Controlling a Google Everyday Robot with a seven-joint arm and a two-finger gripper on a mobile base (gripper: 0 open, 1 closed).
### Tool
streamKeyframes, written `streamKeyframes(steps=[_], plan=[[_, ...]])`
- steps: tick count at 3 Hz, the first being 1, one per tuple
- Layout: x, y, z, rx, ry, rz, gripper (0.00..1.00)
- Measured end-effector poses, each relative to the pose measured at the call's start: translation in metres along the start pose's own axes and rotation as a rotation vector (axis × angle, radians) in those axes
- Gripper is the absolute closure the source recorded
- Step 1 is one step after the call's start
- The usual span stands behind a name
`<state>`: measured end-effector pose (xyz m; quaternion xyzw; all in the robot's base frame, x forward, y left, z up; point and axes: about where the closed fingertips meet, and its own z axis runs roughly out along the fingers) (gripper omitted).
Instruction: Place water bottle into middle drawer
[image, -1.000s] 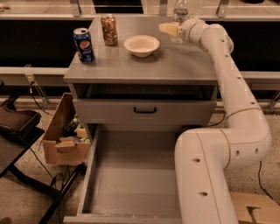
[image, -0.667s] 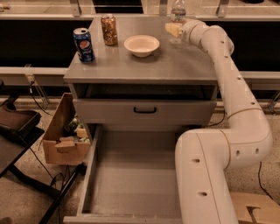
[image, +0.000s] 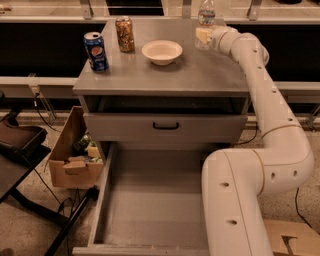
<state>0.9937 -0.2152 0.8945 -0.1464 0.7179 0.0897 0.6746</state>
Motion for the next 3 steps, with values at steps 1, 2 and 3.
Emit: streamKeyframes(steps=[1,2,3], plan=[[0.000,0.000,0.000,0.000,0.000,0.000,1.00],[0.000,0.000,0.000,0.000,0.000,0.000,1.00],[-0.014,0.003,-0.008,-0.031,-0.018,-0.014,1.00]])
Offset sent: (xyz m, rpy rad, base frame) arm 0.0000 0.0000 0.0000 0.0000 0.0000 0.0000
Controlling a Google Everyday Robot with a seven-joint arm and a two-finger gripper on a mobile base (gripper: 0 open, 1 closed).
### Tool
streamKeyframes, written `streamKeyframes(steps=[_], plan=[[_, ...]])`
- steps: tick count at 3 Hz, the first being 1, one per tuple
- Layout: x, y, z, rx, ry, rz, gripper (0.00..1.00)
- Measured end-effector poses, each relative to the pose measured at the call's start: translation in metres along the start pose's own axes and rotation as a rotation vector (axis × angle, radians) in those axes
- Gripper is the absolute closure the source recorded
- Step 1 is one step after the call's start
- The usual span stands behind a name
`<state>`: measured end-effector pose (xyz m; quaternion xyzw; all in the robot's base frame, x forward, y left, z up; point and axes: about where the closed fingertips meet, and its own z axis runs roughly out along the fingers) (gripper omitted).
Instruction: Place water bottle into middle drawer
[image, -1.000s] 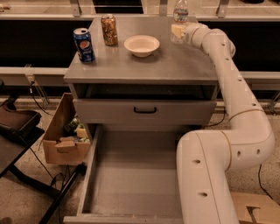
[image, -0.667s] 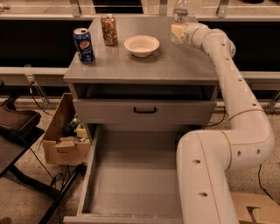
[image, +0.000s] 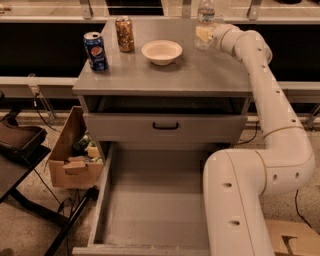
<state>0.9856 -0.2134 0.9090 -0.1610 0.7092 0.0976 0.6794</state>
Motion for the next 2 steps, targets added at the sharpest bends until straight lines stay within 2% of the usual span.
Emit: streamKeyframes(steps=[1,2], plan=[[-0.029,0.000,-0.022,-0.053,-0.047,-0.027,1.00],[-0.008,-0.005,-0.051,-0.103,0.010,-0.032,1.00]])
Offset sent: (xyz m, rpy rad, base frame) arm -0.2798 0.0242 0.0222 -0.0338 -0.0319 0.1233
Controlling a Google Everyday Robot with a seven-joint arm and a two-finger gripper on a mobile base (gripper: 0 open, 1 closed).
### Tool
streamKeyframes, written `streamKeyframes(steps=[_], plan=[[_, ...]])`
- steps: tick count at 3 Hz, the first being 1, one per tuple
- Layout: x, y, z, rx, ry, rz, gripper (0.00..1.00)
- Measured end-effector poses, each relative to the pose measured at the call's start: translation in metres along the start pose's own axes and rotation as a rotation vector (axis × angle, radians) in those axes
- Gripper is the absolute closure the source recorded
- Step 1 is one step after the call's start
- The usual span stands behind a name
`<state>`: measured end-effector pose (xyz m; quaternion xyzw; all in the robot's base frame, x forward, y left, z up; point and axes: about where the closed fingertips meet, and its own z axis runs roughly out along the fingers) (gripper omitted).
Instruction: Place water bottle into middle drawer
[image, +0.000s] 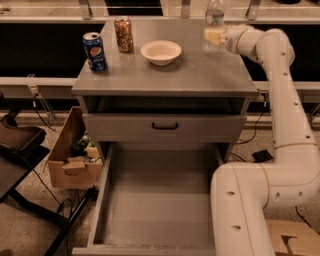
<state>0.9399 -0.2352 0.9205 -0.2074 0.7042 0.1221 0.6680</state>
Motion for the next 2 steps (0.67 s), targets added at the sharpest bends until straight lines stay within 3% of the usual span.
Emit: streamKeyframes(steps=[1,2], plan=[[0.0356,-0.0043,-0.0173,-0.012,0.094,0.037,1.00],[0.0291,-0.0039,-0.0185,-0.015,0.104,0.027,1.00]])
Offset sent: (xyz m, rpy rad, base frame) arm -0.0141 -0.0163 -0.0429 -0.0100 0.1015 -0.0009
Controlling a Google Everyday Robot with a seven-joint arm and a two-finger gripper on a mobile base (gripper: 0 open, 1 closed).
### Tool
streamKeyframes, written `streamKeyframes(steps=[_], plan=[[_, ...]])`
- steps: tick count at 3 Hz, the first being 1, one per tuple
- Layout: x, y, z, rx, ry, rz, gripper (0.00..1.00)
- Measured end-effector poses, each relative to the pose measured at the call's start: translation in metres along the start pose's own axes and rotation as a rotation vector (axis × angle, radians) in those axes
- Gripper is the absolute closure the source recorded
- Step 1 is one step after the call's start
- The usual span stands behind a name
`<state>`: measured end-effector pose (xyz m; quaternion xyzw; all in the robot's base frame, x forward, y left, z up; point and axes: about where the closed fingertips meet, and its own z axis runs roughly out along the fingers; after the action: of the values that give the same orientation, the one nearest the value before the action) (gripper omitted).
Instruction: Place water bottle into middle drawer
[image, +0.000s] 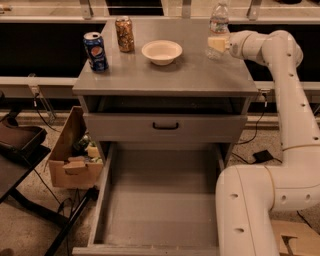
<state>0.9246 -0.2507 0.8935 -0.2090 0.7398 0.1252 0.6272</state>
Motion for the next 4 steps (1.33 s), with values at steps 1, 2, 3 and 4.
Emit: streamKeyframes(steps=[1,2,3,4], plan=[[-0.008,0.003,-0.004,-0.008,0.028,-0.025,1.00],[-0.026,0.002,-0.028,0.007,0.122,-0.055,1.00],[-0.047,0.009,-0.065,0.035,0.286,-0.064,1.00],[-0.058,0.021,-0.093,0.048,0.414,-0.056,1.00]])
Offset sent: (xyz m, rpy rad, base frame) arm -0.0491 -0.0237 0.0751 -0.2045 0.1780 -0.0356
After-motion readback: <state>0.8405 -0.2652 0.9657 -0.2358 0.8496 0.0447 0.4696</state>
